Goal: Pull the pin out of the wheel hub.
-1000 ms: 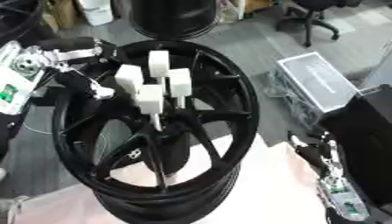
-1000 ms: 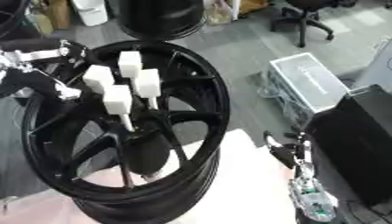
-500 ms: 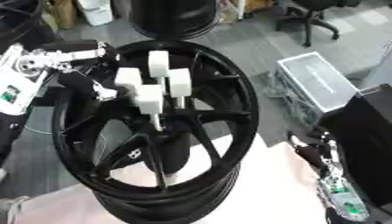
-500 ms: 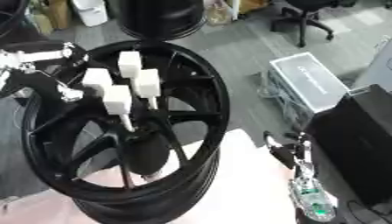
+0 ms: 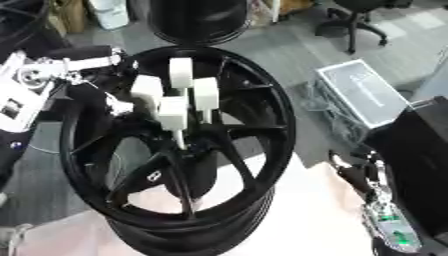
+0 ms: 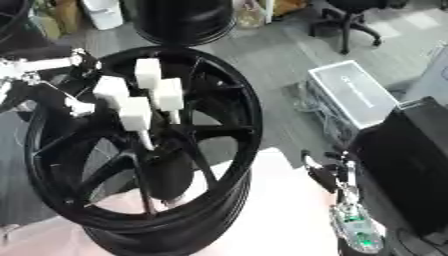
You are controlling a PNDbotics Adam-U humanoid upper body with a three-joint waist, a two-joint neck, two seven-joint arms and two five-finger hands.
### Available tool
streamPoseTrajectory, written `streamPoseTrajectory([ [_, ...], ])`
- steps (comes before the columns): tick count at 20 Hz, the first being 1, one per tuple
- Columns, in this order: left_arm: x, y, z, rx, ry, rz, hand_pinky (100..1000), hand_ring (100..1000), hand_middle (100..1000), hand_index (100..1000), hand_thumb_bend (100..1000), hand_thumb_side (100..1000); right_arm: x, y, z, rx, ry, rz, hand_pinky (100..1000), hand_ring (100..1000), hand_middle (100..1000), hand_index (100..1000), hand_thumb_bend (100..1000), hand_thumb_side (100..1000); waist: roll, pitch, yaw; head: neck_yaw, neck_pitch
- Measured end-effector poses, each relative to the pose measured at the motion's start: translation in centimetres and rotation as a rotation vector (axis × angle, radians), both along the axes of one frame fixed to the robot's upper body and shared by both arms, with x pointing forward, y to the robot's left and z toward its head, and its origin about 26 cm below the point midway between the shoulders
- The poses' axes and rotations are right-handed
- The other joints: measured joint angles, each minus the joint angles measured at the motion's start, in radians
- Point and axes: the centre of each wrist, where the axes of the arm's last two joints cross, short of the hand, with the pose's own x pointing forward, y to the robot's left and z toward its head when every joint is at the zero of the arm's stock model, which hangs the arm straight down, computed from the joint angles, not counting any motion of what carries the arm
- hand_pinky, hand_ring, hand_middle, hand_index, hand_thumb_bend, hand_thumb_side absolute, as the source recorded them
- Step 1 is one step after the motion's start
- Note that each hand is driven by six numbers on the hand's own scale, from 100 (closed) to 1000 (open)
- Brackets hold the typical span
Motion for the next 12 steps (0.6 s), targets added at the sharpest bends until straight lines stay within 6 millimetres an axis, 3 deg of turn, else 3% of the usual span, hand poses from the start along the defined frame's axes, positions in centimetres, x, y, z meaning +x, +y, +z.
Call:
streamPoseTrajectory([
  [6, -0.1, 0.0, 0.8, -0.062, -0.005, -0.002, 162, 231, 381, 503, 161, 344, 0.0, 0.0, 0.0, 0.001, 0.001, -0.002, 545, 501, 692, 861, 439, 189, 0.0, 0.0, 0.005, 0.0, 0.0],
  [9, -0.3, 1.3, 4.3, -0.11, -0.073, 0.013, 164, 233, 394, 514, 163, 352, -0.1, -0.1, 0.0, 0.001, -0.001, -0.008, 545, 501, 691, 861, 444, 186, 0.0, -0.001, 0.016, -0.004, 0.0],
  [12, -0.8, 4.1, 7.3, -0.154, -0.125, 0.057, 164, 233, 405, 522, 173, 367, -0.1, -0.3, -0.1, 0.004, -0.002, -0.021, 545, 501, 691, 861, 444, 187, 0.004, -0.003, 0.027, -0.012, 0.0],
])
